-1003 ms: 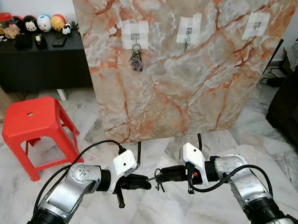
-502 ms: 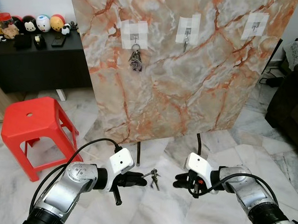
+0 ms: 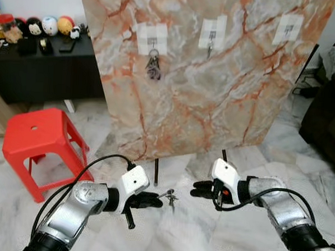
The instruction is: Hang keys on a hook
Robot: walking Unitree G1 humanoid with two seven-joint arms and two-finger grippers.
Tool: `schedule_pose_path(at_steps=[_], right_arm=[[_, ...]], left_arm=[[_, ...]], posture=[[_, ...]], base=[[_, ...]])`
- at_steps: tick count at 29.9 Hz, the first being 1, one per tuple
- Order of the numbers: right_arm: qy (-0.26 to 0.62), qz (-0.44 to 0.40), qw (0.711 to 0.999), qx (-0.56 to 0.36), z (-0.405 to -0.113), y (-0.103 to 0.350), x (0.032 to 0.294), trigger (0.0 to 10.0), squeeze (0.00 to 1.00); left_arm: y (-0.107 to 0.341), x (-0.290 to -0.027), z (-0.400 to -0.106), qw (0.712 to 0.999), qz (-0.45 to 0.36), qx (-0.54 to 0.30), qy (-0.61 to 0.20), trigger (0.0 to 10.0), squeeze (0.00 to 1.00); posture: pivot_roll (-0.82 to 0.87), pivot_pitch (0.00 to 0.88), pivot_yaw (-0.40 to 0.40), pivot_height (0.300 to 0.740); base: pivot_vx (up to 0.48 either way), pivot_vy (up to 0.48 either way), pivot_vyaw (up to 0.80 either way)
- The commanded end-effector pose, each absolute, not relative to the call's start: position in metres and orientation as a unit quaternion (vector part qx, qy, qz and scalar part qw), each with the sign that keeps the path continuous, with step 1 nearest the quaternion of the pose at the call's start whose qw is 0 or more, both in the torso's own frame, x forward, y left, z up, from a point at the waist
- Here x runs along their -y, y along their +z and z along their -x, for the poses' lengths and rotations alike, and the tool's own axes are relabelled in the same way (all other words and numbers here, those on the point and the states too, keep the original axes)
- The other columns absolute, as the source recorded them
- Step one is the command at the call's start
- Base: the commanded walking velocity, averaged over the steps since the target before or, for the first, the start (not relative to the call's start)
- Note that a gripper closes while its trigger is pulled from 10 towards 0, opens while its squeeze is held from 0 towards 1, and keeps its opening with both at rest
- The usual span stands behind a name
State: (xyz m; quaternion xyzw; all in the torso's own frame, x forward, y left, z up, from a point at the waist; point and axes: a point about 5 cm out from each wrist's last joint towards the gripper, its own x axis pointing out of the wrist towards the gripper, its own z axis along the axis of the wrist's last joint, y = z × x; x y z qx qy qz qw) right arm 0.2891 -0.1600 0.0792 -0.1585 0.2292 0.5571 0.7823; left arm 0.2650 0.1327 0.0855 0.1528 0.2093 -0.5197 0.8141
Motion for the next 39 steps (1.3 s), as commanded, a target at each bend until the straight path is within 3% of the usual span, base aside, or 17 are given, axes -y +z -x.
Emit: schedule_pose_path(at_steps=[1, 13, 19, 25, 26, 27, 28, 33, 39], right_arm=[[0.565, 0.162, 0.780, -0.213, -0.288, 0.088, 0.159, 10.0, 0.00], [0.525, 0.150, 0.815, -0.194, -0.282, 0.090, 0.152, 10.0, 0.00], [0.416, 0.134, 0.879, -0.192, -0.296, 0.078, 0.152, 10.0, 0.00], [0.369, 0.111, 0.905, -0.181, -0.298, 0.073, 0.154, 10.0, 0.00], [0.367, 0.110, 0.906, -0.182, -0.298, 0.072, 0.154, 10.0, 0.00], [0.365, 0.111, 0.906, -0.182, -0.297, 0.072, 0.154, 10.0, 0.00], [0.361, 0.109, 0.908, -0.182, -0.297, 0.070, 0.154, 10.0, 0.00], [0.323, 0.083, 0.924, -0.189, -0.299, 0.061, 0.156, 10.0, 0.00], [0.315, 0.082, 0.923, -0.205, -0.296, 0.053, 0.157, 10.0, 0.00]], left_arm=[[0.090, -0.135, -0.272, 0.823, -0.162, -0.207, -0.503, 0.0, 0.00], [0.088, -0.135, -0.285, 0.853, -0.155, -0.220, -0.447, 0.0, 0.00], [0.092, -0.130, -0.298, 0.880, -0.139, -0.212, -0.402, 0.0, 0.00], [0.099, -0.131, -0.307, 0.903, -0.125, -0.184, -0.368, 0.0, 0.00], [0.100, -0.131, -0.307, 0.905, -0.122, -0.182, -0.366, 0.7, 0.00], [0.100, -0.131, -0.307, 0.905, -0.121, -0.181, -0.365, 0.7, 0.00], [0.100, -0.132, -0.308, 0.908, -0.124, -0.180, -0.357, 10.0, 0.00], [0.094, -0.148, -0.310, 0.924, -0.133, -0.192, -0.303, 10.0, 0.00], [0.084, -0.161, -0.303, 0.932, -0.131, -0.210, -0.264, 10.0, 0.00]], posture=[[-0.06, 0.050, -0.040, 0.740], [-0.07, 0.050, -0.045, 0.740], [-0.07, 0.044, -0.041, 0.740], [-0.07, 0.041, -0.033, 0.740], [-0.07, 0.039, -0.030, 0.740], [-0.07, 0.039, -0.030, 0.740], [-0.07, 0.038, -0.024, 0.740], [-0.07, 0.035, -0.014, 0.740], [-0.06, 0.030, -0.011, 0.740]], base=[[0.000, 0.000, 0.00], [0.000, 0.000, 0.00], [0.000, 0.000, 0.00], [0.000, 0.000, 0.00], [0.000, 0.000, 0.00], [0.000, 0.000, 0.00], [0.000, 0.000, 0.00], [0.000, 0.000, 0.00], [0.000, 0.000, 0.00]])
